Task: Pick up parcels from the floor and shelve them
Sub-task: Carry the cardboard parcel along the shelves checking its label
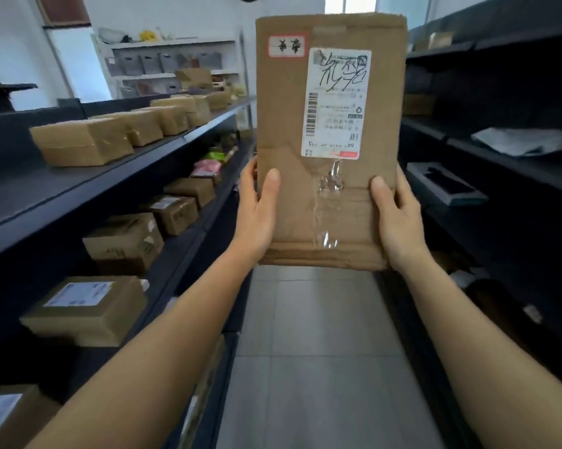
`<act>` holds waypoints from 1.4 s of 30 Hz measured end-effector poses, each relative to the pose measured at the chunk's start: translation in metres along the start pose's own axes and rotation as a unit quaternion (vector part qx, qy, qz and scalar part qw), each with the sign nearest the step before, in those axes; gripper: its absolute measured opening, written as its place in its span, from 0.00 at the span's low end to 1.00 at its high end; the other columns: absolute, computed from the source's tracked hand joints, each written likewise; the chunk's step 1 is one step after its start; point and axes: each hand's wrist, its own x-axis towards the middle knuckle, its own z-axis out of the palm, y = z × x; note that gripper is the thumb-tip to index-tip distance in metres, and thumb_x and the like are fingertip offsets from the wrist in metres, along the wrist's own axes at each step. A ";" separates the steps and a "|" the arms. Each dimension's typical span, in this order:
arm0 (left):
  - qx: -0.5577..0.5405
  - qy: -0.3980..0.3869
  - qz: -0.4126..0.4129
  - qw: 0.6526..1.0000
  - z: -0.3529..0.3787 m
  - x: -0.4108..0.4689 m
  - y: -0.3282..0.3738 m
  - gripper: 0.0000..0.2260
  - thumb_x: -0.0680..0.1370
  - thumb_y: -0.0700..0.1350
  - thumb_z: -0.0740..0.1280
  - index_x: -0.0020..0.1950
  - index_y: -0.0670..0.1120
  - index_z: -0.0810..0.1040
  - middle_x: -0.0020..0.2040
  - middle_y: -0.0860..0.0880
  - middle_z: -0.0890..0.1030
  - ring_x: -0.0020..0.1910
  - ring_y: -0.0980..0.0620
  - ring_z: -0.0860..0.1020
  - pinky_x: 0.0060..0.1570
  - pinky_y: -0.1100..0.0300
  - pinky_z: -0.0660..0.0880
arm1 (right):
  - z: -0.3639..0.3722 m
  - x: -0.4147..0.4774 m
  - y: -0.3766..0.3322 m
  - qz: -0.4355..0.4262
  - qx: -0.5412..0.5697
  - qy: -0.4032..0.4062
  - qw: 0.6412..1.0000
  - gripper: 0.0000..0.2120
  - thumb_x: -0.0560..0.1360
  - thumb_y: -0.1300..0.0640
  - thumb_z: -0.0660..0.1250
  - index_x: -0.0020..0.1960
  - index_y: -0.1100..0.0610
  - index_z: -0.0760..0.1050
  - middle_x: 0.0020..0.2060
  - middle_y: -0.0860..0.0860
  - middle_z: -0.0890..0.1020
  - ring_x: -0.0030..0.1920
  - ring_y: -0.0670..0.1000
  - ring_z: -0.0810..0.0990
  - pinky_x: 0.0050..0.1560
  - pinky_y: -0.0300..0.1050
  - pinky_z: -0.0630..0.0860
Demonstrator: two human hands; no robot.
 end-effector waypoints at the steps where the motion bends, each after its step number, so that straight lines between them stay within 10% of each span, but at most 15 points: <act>1: -0.010 -0.011 -0.001 1.000 0.014 0.006 -0.006 0.23 0.82 0.55 0.57 0.75 0.53 0.58 0.70 0.49 0.71 0.68 0.52 0.72 0.67 0.54 0.71 | -0.013 0.004 0.005 0.005 -0.007 0.012 1.000 0.20 0.79 0.48 0.62 0.71 0.43 0.69 0.57 0.32 0.79 0.56 0.31 0.77 0.50 0.22 0.71; 7: -0.050 -0.102 0.009 0.993 0.096 0.046 -0.047 0.21 0.83 0.53 0.57 0.74 0.50 0.60 0.61 0.60 0.73 0.54 0.74 0.74 0.49 0.76 0.71 | -0.075 0.021 0.021 0.026 -0.057 0.091 0.994 0.27 0.77 0.44 0.62 0.74 0.46 0.65 0.66 0.42 0.77 0.61 0.35 0.76 0.54 0.26 0.73; 11: -0.086 -0.168 0.000 0.982 0.140 0.067 -0.074 0.22 0.82 0.55 0.57 0.75 0.50 0.59 0.67 0.52 0.72 0.63 0.62 0.73 0.59 0.65 0.71 | -0.099 0.022 0.029 0.034 -0.091 0.157 0.983 0.27 0.78 0.45 0.63 0.75 0.45 0.63 0.68 0.42 0.75 0.64 0.38 0.75 0.62 0.34 0.73; 16: -0.091 -0.243 0.006 0.966 0.171 0.094 -0.098 0.21 0.83 0.53 0.56 0.74 0.50 0.59 0.57 0.65 0.70 0.47 0.82 0.71 0.43 0.83 0.68 | -0.100 0.024 0.039 0.052 -0.127 0.233 0.963 0.27 0.80 0.47 0.62 0.76 0.46 0.61 0.70 0.44 0.73 0.67 0.42 0.73 0.69 0.47 0.70; 29: -0.095 -0.459 -0.147 0.871 0.239 0.099 -0.197 0.23 0.80 0.61 0.58 0.73 0.56 0.58 0.62 0.55 0.75 0.56 0.60 0.76 0.47 0.63 0.74 | -0.112 -0.002 0.114 0.213 -0.197 0.355 0.889 0.29 0.80 0.43 0.59 0.78 0.46 0.56 0.70 0.48 0.72 0.67 0.48 0.72 0.65 0.46 0.71; 42: 0.043 -0.543 -0.224 0.808 0.403 0.075 -0.241 0.20 0.79 0.63 0.58 0.61 0.52 0.58 0.53 0.53 0.72 0.47 0.59 0.72 0.42 0.60 0.69 | -0.256 0.010 0.181 0.349 -0.181 0.418 0.819 0.33 0.78 0.40 0.61 0.77 0.50 0.57 0.62 0.48 0.75 0.54 0.46 0.77 0.45 0.38 0.72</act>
